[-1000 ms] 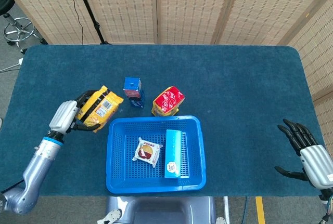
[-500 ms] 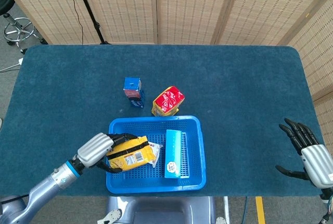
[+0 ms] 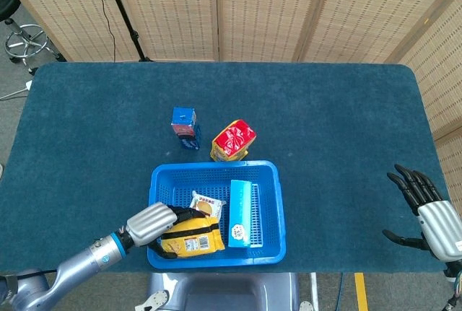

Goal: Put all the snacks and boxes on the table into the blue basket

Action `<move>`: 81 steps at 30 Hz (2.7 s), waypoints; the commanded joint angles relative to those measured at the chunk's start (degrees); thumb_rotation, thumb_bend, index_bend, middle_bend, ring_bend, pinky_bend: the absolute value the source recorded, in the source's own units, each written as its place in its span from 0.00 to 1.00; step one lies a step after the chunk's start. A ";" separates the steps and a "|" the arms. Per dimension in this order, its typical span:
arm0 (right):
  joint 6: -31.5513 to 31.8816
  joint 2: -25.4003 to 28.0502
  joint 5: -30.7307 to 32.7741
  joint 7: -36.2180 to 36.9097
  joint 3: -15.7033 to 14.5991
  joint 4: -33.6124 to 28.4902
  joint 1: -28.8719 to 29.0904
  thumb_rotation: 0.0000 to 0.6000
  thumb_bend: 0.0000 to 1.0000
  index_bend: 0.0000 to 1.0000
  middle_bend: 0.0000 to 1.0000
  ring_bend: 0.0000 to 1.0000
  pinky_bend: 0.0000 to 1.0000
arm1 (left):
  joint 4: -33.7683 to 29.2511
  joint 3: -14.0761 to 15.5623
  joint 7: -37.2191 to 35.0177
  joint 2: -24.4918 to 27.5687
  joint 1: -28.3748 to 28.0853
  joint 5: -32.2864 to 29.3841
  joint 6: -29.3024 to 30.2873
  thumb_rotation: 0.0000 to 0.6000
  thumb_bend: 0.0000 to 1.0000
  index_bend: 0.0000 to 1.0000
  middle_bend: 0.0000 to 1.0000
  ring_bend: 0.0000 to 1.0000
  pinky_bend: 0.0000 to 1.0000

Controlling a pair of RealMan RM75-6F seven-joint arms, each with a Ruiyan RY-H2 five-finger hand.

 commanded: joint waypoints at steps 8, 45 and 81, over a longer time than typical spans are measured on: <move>-1.16 -0.46 0.34 -0.74 0.02 0.14 0.49 1.00 0.00 0.00 0.00 0.00 0.04 | -1.05 -0.71 -0.84 2.93 2.28 0.04 8.77 1.00 0.12 0.00 0.00 0.00 0.00; -36.05 -12.52 1.58 20.18 10.21 19.80 40.23 1.00 0.00 0.00 0.00 0.00 0.05 | 1.05 -3.50 15.01 13.90 22.93 -24.66 30.23 1.00 0.12 0.00 0.00 0.00 0.00; -55.74 -31.18 13.32 16.36 12.02 28.35 59.08 1.00 0.00 0.20 0.13 0.09 0.27 | 3.52 -6.84 11.97 14.69 23.22 -28.90 24.38 1.00 0.12 0.00 0.00 0.00 0.00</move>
